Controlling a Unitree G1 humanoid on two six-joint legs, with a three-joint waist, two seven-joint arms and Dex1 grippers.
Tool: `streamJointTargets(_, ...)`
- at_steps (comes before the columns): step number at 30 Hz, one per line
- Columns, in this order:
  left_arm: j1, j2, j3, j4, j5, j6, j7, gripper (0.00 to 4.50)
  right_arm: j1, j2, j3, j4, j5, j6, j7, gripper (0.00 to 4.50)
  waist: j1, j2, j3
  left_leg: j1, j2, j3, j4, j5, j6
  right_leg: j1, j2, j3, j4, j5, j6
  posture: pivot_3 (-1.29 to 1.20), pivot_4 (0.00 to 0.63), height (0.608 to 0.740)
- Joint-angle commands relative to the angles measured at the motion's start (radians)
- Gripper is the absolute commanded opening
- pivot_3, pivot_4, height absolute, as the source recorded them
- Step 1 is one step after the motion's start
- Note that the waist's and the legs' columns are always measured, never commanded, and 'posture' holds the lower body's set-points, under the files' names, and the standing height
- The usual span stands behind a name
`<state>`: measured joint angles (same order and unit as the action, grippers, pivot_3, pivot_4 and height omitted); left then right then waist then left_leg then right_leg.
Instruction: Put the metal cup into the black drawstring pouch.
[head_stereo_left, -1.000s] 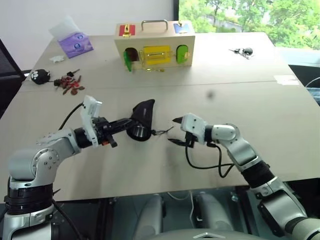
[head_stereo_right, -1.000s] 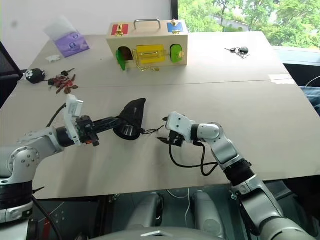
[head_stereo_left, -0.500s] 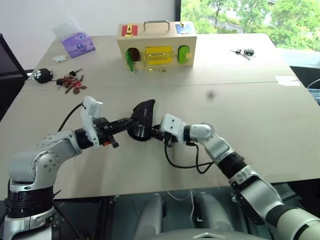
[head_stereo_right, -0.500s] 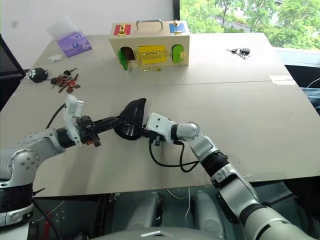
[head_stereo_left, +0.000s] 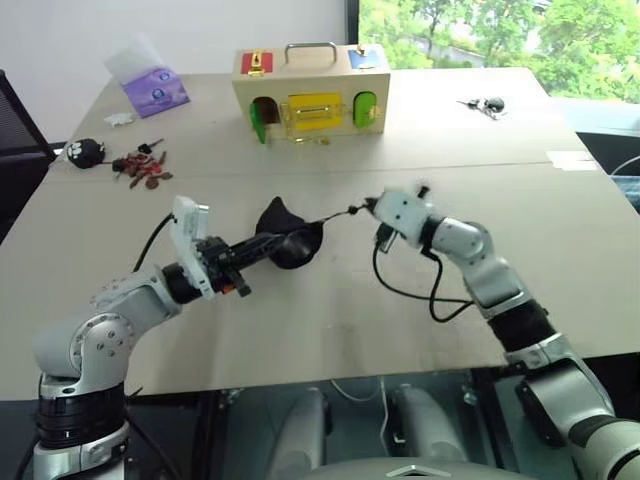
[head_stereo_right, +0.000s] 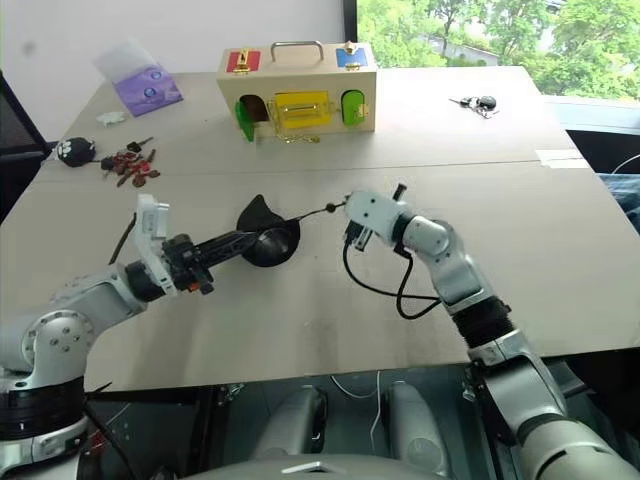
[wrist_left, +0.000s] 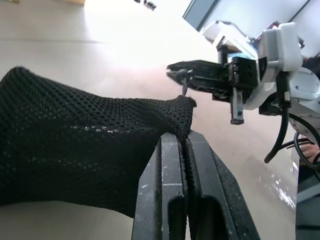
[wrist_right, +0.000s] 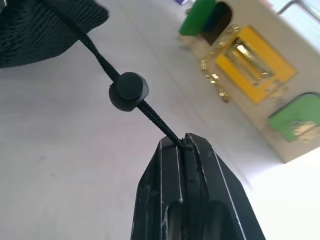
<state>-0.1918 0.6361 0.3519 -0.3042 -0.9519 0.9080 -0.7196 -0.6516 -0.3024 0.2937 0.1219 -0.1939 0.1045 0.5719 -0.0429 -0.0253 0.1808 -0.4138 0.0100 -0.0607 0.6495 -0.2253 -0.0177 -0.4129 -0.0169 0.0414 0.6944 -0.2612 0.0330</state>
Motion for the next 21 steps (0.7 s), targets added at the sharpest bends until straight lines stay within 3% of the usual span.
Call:
streamJointTargets(1,-0.024,0.005,0.030,-0.063,-0.084,0.002,-0.015,0.60,-0.056,-0.036,-0.065,-0.118,-0.010,0.053,-0.016,0.00,0.001,0.000,0.000,0.000,0.000,0.000,0.000,0.000,0.000,0.000,0.000,0.000,0.000,0.000,0.000,0.00,0.150,0.740)
streamJointTargets(3,-0.056,-0.007,0.021,-0.072,-0.102,-0.002,0.018,1.29,-0.078,-0.047,-0.074,-0.159,-0.005,0.080,-0.010,0.00,0.003,0.000,0.000,0.000,0.000,0.000,0.000,0.000,0.000,0.000,-0.001,0.000,0.000,0.000,0.000,0.00,0.150,0.740)
streamJointTargets(7,-0.145,-0.026,-0.020,-0.080,-0.121,0.002,0.072,3.32,-0.125,-0.071,-0.094,-0.225,0.003,0.115,0.010,0.00,0.006,0.000,0.000,0.000,-0.001,0.001,0.001,0.000,0.000,0.000,0.000,-0.001,0.000,0.000,0.000,0.00,0.150,0.740)
streamJointTargets(21,-0.391,-0.115,-0.174,0.023,0.014,-0.106,0.094,3.32,-0.230,-0.147,-0.102,-0.303,0.034,0.130,0.083,0.00,0.003,0.000,0.000,-0.001,-0.002,0.002,0.001,0.000,0.000,0.000,0.000,-0.001,-0.001,0.000,0.000,0.00,0.150,0.740)
